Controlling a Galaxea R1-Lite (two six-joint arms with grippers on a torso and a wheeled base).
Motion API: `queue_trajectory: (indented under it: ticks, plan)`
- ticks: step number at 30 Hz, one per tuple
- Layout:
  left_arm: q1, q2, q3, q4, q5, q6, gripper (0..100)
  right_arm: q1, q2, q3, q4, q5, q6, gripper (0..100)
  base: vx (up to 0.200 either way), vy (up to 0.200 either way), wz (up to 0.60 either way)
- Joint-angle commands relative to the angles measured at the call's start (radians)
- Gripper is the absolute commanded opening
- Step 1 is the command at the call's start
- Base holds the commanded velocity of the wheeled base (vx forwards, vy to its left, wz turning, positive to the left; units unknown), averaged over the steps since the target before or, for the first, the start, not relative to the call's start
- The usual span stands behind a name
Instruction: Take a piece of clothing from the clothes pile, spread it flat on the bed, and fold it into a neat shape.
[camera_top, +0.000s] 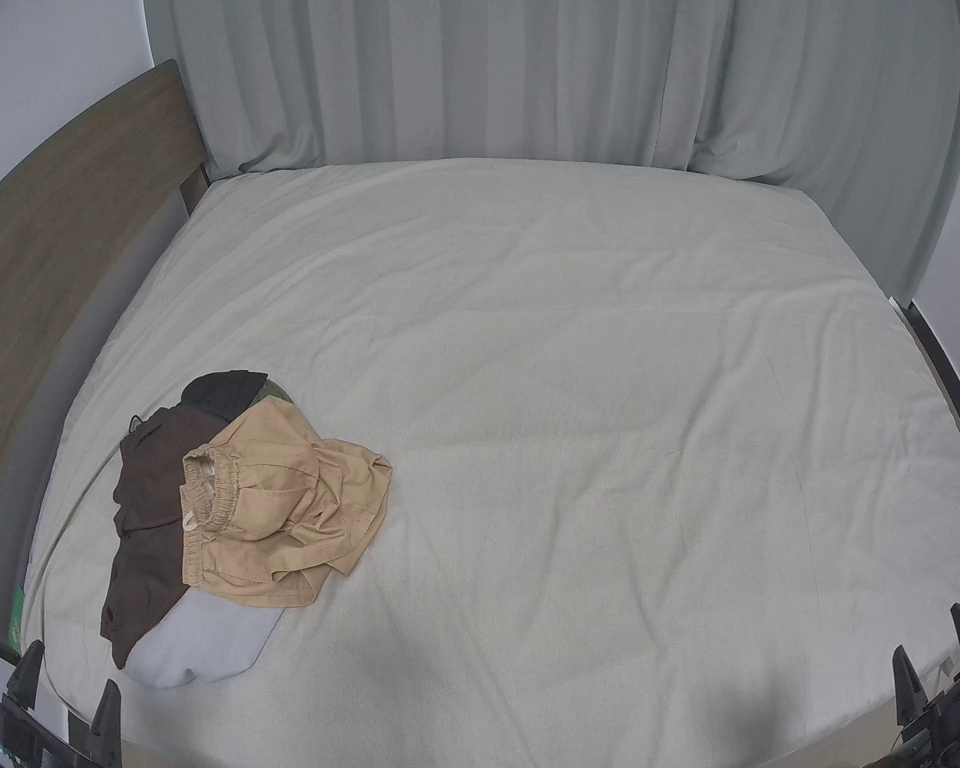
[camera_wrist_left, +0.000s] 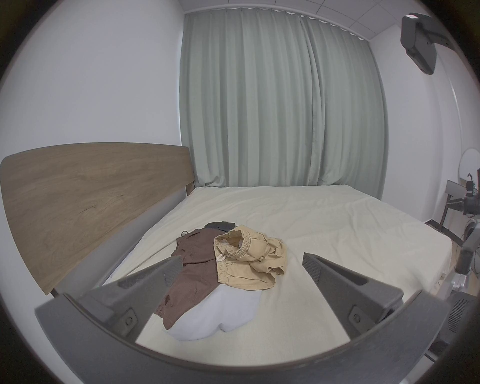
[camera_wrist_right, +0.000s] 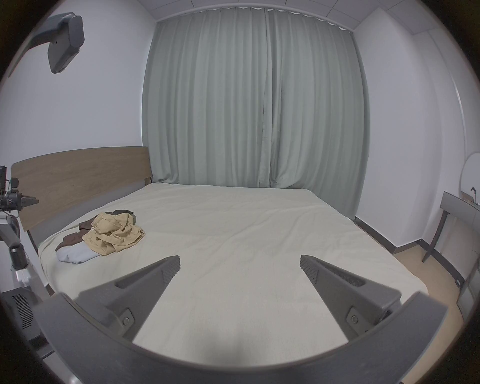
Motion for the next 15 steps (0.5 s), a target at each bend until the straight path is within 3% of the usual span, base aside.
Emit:
queue_trajectory:
  ticks: [1, 15]
  plan:
    - [0.0, -0.016, 0.018, 0.001, 0.003, -0.005, 100, 0.0, -0.009, 0.018, -0.001, 0.0, 0.0, 100, 0.0, 0.0, 0.0]
    - [0.0, -0.016, 0.018, -0.005, 0.003, -0.029, 100, 0.0, -0.009, 0.018, -0.002, -0.001, 0.011, 100, 0.0, 0.0, 0.0]
